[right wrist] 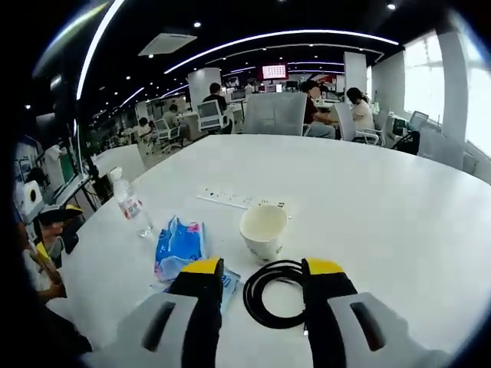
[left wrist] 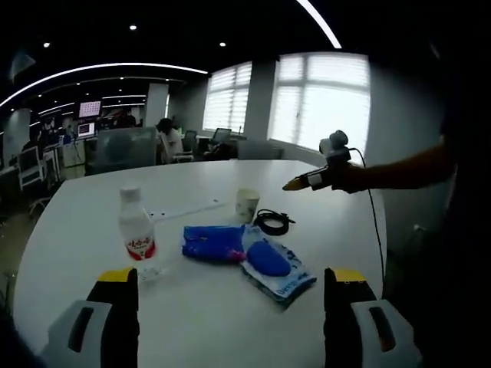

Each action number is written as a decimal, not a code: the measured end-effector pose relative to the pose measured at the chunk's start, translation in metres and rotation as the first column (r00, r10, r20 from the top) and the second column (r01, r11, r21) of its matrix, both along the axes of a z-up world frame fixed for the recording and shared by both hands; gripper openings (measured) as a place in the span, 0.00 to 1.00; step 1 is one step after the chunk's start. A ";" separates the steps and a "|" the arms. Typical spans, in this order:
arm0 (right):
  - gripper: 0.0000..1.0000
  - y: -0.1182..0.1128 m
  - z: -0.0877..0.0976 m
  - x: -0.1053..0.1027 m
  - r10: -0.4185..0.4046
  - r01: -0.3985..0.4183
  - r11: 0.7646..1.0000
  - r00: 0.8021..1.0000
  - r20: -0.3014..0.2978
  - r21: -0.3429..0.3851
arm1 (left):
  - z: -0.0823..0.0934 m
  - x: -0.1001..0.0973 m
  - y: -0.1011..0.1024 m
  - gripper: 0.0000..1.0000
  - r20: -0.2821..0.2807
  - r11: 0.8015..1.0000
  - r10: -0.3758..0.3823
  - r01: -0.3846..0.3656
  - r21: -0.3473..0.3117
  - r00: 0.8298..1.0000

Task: Arrange the tabletop items into an orderly group along one side of the table until the central work area is clear of visible clutter.

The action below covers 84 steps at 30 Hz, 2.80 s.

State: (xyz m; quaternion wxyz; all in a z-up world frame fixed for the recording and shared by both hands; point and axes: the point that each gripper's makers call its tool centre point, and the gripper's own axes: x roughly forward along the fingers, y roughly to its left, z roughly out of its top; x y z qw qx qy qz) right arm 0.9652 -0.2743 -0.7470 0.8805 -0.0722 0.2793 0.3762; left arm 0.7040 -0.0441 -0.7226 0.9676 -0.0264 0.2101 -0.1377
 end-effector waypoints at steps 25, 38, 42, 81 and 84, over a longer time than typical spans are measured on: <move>0.21 0.026 -0.029 0.047 -0.203 0.208 0.978 0.971 -0.126 0.025 | 0.000 -0.002 0.007 0.97 -0.009 1.000 0.016 -0.016 -0.006 1.000; 0.14 0.037 -0.039 0.066 -0.253 0.256 0.966 0.961 -0.115 0.012 | -0.006 0.006 0.013 0.96 -0.009 1.000 0.012 -0.012 -0.006 1.000; 0.13 0.037 -0.045 0.071 -0.272 0.273 0.962 0.956 -0.109 -0.006 | -0.008 0.008 0.014 0.95 -0.012 1.000 0.012 -0.012 -0.011 1.000; 0.00 0.033 -0.026 0.054 -0.283 0.284 0.959 0.954 -0.103 -0.002 | -0.005 0.011 0.018 0.93 0.023 0.999 -0.039 0.040 -0.030 0.999; 0.00 0.039 -0.018 0.046 -0.272 0.275 0.961 0.956 -0.106 0.014 | -0.005 0.010 0.019 0.93 0.025 0.999 -0.043 0.044 -0.027 0.999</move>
